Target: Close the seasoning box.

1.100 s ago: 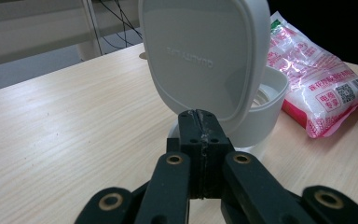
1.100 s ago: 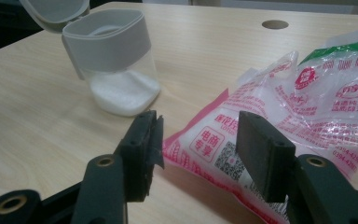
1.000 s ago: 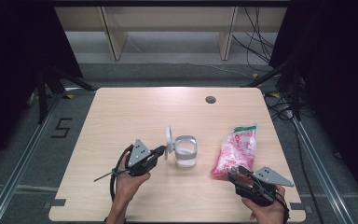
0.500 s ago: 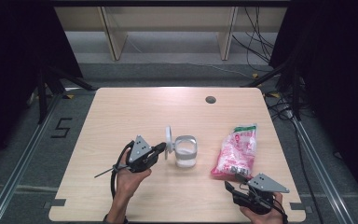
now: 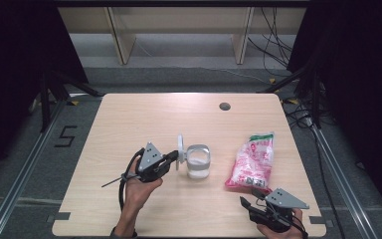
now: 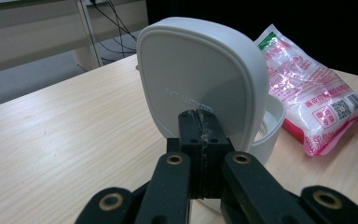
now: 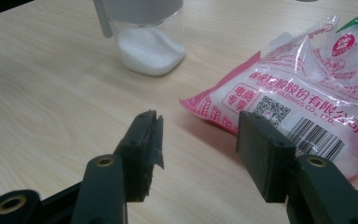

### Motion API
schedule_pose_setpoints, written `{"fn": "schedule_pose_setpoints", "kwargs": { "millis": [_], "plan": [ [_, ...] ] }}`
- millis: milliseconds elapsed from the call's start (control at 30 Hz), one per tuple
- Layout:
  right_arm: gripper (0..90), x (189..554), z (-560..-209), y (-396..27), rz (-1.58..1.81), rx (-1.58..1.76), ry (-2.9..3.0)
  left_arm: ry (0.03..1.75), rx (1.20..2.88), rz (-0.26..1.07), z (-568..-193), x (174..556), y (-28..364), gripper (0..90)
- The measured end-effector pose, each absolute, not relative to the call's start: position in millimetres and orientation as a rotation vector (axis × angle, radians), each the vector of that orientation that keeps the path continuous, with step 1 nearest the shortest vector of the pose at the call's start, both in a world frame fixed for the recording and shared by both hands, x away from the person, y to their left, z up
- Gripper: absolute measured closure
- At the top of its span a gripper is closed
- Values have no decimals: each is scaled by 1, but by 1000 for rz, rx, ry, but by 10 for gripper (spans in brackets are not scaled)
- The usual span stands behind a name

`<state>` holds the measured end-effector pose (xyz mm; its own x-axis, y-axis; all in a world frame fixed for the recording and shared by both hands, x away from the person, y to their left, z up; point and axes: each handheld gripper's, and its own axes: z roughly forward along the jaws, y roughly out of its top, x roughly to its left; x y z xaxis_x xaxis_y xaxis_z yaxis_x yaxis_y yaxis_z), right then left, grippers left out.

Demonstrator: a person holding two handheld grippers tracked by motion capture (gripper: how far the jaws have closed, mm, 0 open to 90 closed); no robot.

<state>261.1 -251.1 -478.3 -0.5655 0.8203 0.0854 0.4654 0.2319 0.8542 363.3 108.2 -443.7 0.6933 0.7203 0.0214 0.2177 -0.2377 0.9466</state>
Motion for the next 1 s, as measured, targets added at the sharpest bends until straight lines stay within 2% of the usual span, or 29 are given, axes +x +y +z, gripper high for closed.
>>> {"fn": "schedule_pose_setpoints", "kwargs": {
  "millis": [1000],
  "plan": [
    [488, 251, -480, -248, 1269, 1215, 2141, 700, 1789, 546, -436, 361, 88, 895]
  ]
}}
